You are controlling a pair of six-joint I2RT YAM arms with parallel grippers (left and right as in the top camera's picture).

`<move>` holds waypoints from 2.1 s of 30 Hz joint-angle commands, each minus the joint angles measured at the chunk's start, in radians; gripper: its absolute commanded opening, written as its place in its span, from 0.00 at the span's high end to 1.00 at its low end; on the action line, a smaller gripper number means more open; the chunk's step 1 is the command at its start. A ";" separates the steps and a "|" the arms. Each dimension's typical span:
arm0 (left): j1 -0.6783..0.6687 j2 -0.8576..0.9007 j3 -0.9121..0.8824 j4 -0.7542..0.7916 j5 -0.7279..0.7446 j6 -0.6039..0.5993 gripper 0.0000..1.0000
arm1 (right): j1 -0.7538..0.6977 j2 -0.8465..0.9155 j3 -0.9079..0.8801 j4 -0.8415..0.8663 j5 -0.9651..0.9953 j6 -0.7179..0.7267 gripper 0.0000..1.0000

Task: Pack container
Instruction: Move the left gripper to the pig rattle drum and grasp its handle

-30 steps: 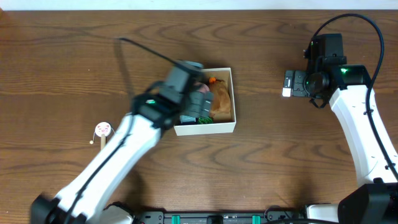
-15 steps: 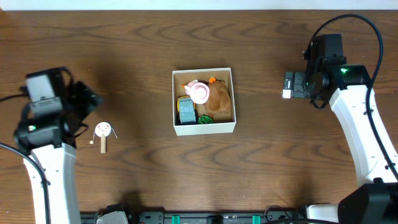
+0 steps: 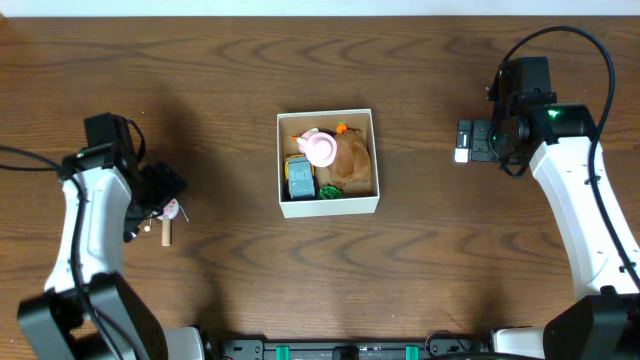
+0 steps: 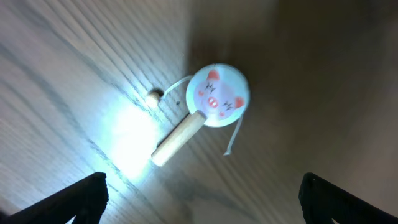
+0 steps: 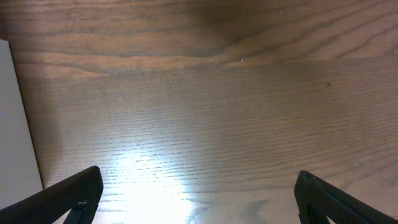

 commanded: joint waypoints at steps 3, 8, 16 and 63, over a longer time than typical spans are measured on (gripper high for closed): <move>-0.002 0.103 -0.028 0.012 0.014 0.106 0.02 | -0.003 0.005 0.006 -0.001 -0.005 -0.010 0.01; -0.002 0.168 -0.028 -0.003 0.014 0.172 0.02 | -0.003 0.005 0.006 -0.005 -0.005 -0.011 0.01; -0.002 0.248 -0.029 -0.010 0.014 0.172 0.02 | -0.003 0.005 0.006 -0.005 -0.005 -0.011 0.01; -0.002 0.291 -0.087 0.043 0.014 0.174 0.66 | -0.003 0.005 0.006 -0.009 -0.005 -0.011 0.01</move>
